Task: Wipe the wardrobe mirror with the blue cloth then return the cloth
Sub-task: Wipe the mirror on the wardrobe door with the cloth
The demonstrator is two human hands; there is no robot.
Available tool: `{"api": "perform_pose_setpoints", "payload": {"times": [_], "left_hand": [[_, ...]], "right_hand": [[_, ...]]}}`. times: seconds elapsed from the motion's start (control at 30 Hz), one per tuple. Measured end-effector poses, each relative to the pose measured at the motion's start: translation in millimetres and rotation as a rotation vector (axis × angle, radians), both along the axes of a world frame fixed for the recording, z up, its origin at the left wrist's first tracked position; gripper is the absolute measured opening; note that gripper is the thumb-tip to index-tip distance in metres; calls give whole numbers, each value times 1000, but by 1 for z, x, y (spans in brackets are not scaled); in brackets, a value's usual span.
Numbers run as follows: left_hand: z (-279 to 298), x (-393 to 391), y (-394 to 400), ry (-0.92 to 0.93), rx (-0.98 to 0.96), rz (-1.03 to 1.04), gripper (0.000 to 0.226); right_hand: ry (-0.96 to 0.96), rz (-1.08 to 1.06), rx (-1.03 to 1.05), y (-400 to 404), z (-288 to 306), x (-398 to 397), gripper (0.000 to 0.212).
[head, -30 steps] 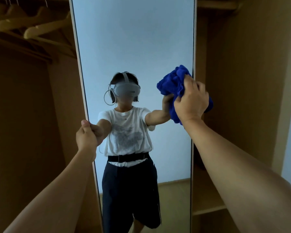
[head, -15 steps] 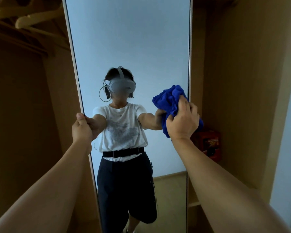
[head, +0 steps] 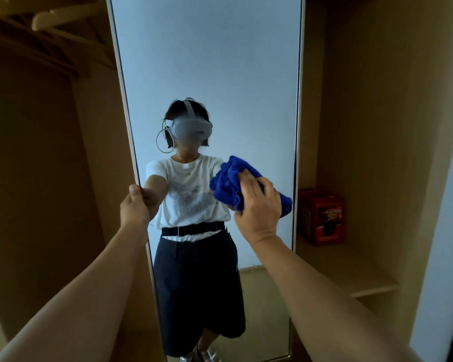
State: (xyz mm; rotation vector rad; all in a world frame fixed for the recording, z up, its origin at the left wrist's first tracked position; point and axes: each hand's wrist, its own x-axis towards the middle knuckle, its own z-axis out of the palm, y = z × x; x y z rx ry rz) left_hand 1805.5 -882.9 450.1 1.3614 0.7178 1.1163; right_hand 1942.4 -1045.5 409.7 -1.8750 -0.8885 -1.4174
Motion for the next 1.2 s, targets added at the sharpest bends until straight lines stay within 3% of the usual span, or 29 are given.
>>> {"api": "perform_pose_setpoints", "payload": {"times": [0.3,0.57,0.7,0.97,1.2], "left_hand": [[-43,4,1,50,-44,13,49],[-47,9,10,88,-30,30,51],[-47,7,10,101,-25,22,51],[-44,-3,11,113,-2,-40,49],[-50,-4,15,77,11,-131,51]], "right_hand": [[-178,20,-212,8,-27,-7,51],[-309,89,-477,5,-61,-1,52],[-360,79,-531,-2,-60,2,41],[-274,11,-363,-13,-32,5,46],[-14,-118,-143,-35,3,16,71]]}}
